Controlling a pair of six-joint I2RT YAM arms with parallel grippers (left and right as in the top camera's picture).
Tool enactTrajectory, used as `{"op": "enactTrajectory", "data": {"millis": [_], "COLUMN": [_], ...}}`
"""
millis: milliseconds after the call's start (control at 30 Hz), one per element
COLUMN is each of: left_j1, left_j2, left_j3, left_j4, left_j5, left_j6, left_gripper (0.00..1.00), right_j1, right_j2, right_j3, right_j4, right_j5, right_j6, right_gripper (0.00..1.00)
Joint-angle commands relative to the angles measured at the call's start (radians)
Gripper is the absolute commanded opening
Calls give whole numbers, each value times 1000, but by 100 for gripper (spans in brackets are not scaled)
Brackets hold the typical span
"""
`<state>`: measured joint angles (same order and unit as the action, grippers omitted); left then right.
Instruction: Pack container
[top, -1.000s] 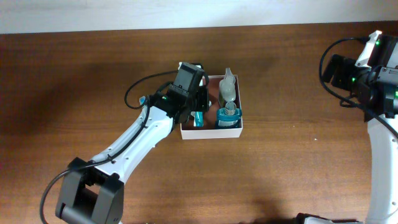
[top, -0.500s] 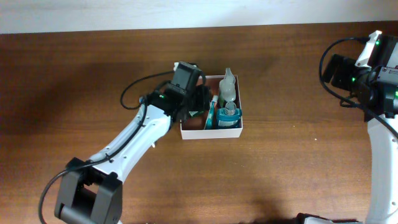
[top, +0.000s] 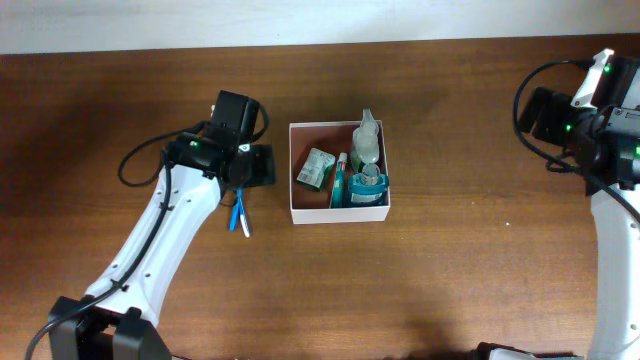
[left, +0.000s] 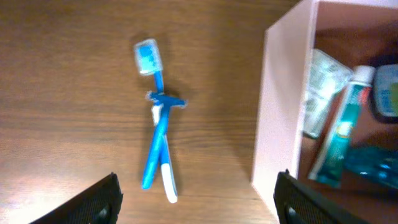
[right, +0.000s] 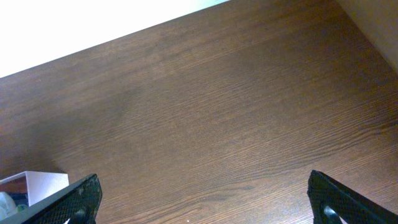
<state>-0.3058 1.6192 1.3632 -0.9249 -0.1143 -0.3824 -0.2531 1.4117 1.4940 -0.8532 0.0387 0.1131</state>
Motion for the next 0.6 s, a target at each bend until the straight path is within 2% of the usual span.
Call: {"op": "enactTrajectory", "data": {"millis": [0, 200, 567], "left_j1": [14, 14, 54], "left_j2": [1, 2, 53], "left_j3": [11, 11, 6], "left_j4": [-15, -14, -14], "left_j5": [-82, -82, -74], "left_j6": [33, 154, 154], "left_gripper": [80, 79, 77], "right_j1": [-3, -3, -3], "right_j2": [4, 4, 4], "right_j3": [2, 2, 2], "right_j4": [3, 3, 3], "right_j5": [-5, -5, -5], "right_j6": [8, 8, 8], "right_gripper": [99, 99, 99]}}
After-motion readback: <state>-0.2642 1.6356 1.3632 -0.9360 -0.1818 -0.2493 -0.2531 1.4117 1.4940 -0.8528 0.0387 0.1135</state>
